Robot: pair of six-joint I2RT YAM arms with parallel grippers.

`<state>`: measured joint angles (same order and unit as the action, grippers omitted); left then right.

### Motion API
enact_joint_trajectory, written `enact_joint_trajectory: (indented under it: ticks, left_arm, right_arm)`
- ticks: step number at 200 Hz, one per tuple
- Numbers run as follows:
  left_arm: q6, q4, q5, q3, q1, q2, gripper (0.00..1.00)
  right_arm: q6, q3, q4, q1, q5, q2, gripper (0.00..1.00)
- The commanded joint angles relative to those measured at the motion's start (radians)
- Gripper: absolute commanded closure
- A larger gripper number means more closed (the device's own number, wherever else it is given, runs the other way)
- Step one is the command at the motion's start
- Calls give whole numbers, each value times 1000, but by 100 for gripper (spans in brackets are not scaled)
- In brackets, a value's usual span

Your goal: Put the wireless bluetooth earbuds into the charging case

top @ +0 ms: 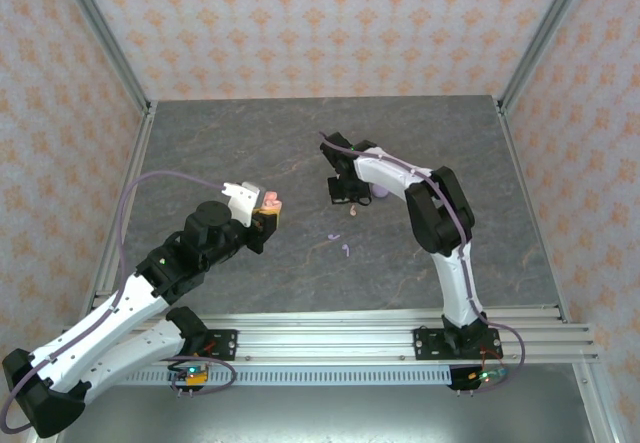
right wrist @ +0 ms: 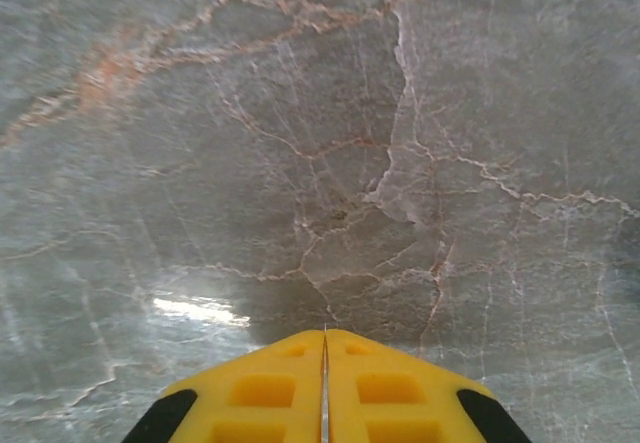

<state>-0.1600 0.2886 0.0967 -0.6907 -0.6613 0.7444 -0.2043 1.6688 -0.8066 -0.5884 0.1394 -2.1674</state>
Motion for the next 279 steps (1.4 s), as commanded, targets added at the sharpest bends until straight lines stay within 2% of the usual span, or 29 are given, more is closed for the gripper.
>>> enact_joint_trajectory:
  ticks: [1, 153, 226, 279]
  left_arm:
    - [-19, -27, 9, 3, -7, -3, 96]
    - [-21, -41, 15, 3, -7, 2, 96]
    - [-26, -47, 20, 0, -8, 11, 96]
    - [-29, -48, 24, -3, -8, 21, 96]
  right_arm:
    - [13, 28, -55, 7, -66, -12, 90]
    - [60, -143, -109, 24, -82, 100, 89]
    - [118, -215, -83, 24, 33, 163, 88]
    - [118, -240, -54, 24, 41, 208, 87]
